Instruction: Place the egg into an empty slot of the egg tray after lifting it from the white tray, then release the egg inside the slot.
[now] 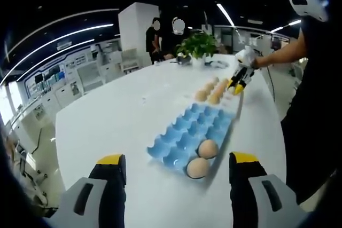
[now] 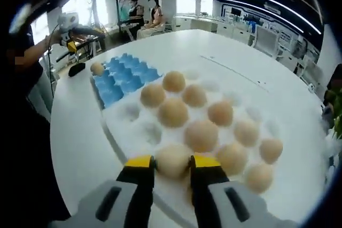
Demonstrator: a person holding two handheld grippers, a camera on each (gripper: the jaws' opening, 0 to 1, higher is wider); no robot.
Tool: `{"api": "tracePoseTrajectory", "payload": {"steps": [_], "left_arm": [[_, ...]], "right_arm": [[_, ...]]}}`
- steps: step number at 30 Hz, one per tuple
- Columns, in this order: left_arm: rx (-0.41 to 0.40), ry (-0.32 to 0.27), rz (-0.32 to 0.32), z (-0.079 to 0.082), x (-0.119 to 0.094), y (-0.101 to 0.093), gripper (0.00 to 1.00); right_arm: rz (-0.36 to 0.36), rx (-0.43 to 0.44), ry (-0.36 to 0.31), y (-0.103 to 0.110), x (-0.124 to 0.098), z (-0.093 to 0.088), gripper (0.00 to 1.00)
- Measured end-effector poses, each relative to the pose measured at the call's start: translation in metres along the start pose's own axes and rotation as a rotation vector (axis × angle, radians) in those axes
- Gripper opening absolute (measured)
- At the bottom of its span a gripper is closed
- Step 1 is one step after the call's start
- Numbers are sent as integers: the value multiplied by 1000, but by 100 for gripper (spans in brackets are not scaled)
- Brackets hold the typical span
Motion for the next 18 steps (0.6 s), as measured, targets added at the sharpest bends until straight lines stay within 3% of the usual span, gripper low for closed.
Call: {"api": "tracePoseTrajectory", "payload": {"steps": [10,15,18], "left_arm": [[0,3,8,-3,-3,4,79],[3,0,8,-2,-2,3,79],[2,-4,5,-2,-1,3,78]], "right_arm": [[-28,11,45,2,-4,5,24],[-33,-3,22,3,-14,16,24],[-31,39,1,2,-17,21,24]]}}
Point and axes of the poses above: the point that each gripper's makers call its tool centre point, and the gripper's own axes: x roughly forward along the fingers, y roughly to its left, z roughly out of its top, the point moved 2 cm from there along -x, roughly backward along the fingers, and after that the axes turned 4 degrees about -y, right-handed, at the moved point
